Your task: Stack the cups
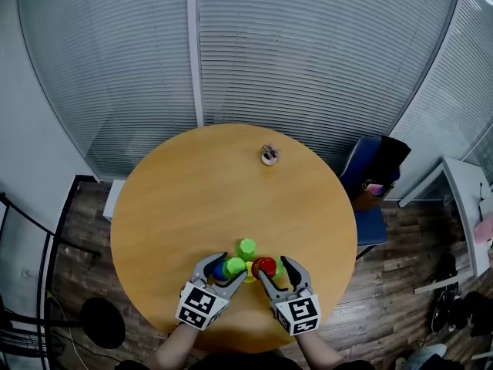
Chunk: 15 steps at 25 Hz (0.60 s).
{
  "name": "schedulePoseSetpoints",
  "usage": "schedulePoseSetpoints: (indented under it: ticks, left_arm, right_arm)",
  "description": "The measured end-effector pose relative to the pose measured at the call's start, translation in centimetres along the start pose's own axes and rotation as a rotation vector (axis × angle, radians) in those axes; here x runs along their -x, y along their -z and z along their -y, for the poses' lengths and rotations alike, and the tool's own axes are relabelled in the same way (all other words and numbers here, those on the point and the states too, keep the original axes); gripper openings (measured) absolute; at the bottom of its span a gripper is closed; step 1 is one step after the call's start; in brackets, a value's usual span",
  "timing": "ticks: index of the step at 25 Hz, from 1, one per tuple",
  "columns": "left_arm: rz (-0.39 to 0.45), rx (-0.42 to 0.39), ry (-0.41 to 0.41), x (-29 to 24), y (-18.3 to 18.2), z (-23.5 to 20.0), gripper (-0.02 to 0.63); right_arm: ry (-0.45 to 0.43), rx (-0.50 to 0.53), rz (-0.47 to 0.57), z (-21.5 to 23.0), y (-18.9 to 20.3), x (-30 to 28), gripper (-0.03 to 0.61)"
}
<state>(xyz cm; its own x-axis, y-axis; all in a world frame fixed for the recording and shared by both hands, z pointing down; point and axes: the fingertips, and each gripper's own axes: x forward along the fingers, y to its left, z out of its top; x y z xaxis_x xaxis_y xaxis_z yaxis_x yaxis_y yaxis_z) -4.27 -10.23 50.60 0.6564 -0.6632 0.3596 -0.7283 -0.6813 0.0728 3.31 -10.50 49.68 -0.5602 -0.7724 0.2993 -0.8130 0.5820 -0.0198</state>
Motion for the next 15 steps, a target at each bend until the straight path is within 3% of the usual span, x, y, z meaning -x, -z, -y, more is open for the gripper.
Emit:
schedulePoseSetpoints:
  ticks: [7,11,15]
  left_arm:
    - [0.111,-0.001,0.012,1.4,-4.9,-0.5,0.249]
    - [0.169,0.011,0.018,1.3,-8.1,-0.9,0.249]
    - [0.184,0.021,0.008,0.9,-9.7,-1.5,0.249]
  right_arm:
    - [-0.037,-0.027,0.074,2.1,-4.6,1.4,0.238]
    - [-0.115,-0.043,0.103,3.0,-7.3,0.8,0.238]
    - [-0.207,0.018,0.081,3.4,-8.5,-1.3,0.238]
